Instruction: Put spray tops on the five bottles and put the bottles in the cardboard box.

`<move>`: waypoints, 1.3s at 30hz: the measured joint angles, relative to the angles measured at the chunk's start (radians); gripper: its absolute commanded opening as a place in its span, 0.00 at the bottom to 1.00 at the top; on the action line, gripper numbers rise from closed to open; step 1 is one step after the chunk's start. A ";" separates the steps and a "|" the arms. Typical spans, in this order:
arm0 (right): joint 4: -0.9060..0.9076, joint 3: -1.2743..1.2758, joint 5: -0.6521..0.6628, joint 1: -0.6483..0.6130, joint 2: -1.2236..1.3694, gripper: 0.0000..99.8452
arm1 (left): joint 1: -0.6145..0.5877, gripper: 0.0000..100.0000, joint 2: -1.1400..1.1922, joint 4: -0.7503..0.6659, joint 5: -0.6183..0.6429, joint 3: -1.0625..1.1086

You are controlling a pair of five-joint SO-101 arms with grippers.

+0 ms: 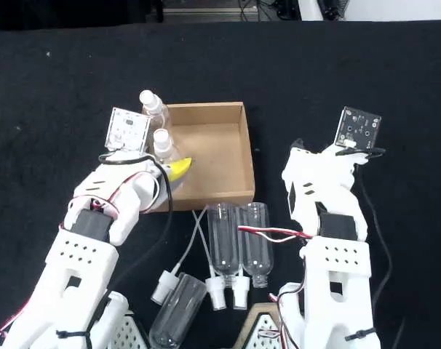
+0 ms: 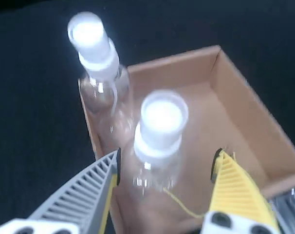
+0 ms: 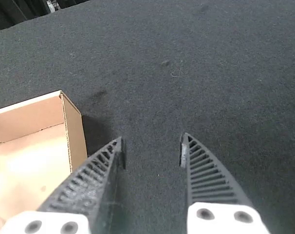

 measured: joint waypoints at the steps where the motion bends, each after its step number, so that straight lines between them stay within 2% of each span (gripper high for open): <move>1: 0.000 0.000 0.000 0.000 0.000 0.17 | 0.000 0.30 -0.005 0.034 0.000 -0.003; 6: 0.000 0.000 0.000 0.000 0.000 0.17 | 0.009 0.30 -0.015 0.140 0.000 -0.006; 14: -0.037 0.025 0.000 0.000 0.000 0.17 | 0.020 0.29 -0.020 0.149 0.000 -0.006; 19: -0.049 0.026 0.000 0.000 0.000 0.17 | 0.083 0.14 -0.020 0.160 0.002 -0.006; 21: -0.051 0.026 0.000 0.000 0.000 0.17 | 0.086 0.11 -0.020 0.201 0.002 -0.006; 29: -0.051 0.026 0.000 0.000 0.000 0.17 | 0.084 0.13 -0.020 0.384 0.003 -0.075; 33: -0.051 0.026 0.000 0.000 0.000 0.17 | 0.084 0.12 -0.020 0.390 0.008 -0.078; 39: -0.051 0.026 0.000 0.000 0.000 0.17 | 0.084 0.12 -0.020 0.362 0.117 -0.078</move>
